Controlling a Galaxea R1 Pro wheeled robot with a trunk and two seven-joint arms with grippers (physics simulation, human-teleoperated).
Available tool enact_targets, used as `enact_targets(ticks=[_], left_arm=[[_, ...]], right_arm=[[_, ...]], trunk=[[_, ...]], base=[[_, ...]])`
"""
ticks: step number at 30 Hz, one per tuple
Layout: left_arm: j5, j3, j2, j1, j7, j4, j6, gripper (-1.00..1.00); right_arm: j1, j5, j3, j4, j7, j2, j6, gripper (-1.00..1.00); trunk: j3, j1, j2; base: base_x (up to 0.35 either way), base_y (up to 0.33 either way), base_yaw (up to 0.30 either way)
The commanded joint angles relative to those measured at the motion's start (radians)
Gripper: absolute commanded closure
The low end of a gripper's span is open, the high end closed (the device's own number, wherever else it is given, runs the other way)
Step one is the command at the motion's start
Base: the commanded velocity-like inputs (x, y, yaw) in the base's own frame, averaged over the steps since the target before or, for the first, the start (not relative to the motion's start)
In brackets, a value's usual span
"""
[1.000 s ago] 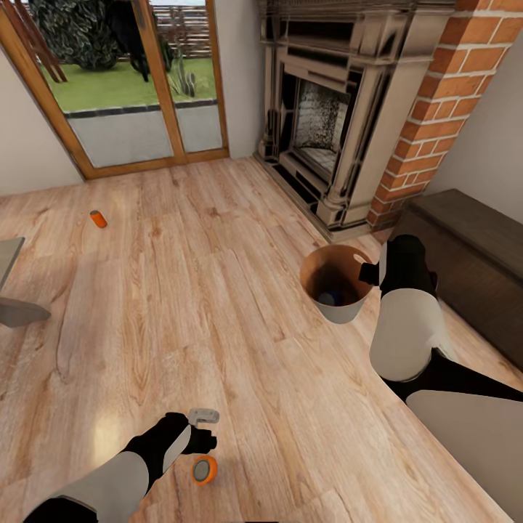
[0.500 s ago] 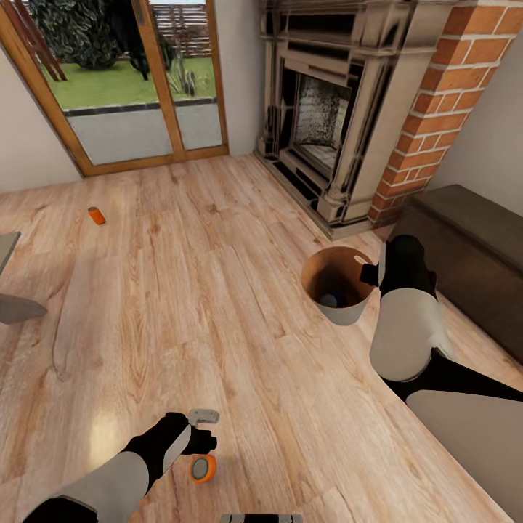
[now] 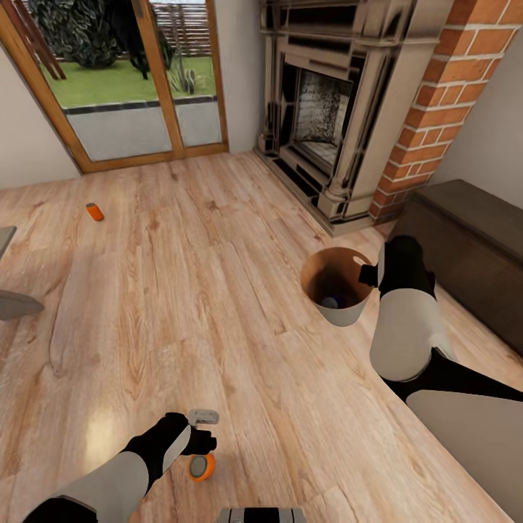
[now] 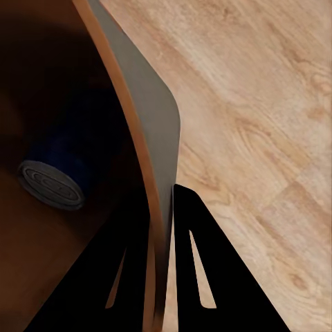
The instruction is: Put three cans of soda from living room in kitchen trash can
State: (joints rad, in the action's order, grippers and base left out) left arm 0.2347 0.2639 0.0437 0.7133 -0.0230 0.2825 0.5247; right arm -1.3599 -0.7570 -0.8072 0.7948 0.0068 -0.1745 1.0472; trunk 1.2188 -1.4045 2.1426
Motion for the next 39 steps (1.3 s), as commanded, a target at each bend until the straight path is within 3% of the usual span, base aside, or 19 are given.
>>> enact_targets(ticks=[1, 10, 28, 35, 39], left_arm=[[0.000, 0.000, 0.000, 0.000, 0.000, 0.000, 0.000, -1.00], [0.000, 0.000, 0.000, 0.000, 0.000, 0.000, 0.000, -1.00], [0.001, -0.001, -0.004, 0.000, -0.003, 0.000, -0.004, -1.00], [0.002, 0.000, -0.004, 0.000, -0.005, -0.002, -0.004, -1.00], [0.001, -0.001, -0.004, 0.000, -0.006, -0.002, -0.004, -1.00]], right_arm=[[-0.001, 0.012, 0.000, 0.000, 0.004, 0.000, 0.000, 1.00], [-0.001, 0.011, 0.000, -0.001, 0.004, 0.000, 0.000, 1.00], [-0.001, 0.011, 0.000, -0.002, 0.004, 0.000, 0.000, 1.00], [-0.001, 0.011, 0.000, -0.002, 0.004, 0.000, 0.000, 1.00], [-0.001, 0.011, 0.000, -0.002, 0.004, 0.000, 0.000, 1.00]], trunk=[[0.003, -0.004, 0.007], [0.031, -0.038, 0.070], [0.031, -0.038, 0.070], [0.053, -0.065, 0.119], [0.053, -0.065, 0.119]], base=[[0.000, 0.000, 0.000], [0.000, 0.000, 0.000], [0.000, 0.000, 0.000], [0.000, 0.000, 0.000], [0.000, 0.000, 0.000]])
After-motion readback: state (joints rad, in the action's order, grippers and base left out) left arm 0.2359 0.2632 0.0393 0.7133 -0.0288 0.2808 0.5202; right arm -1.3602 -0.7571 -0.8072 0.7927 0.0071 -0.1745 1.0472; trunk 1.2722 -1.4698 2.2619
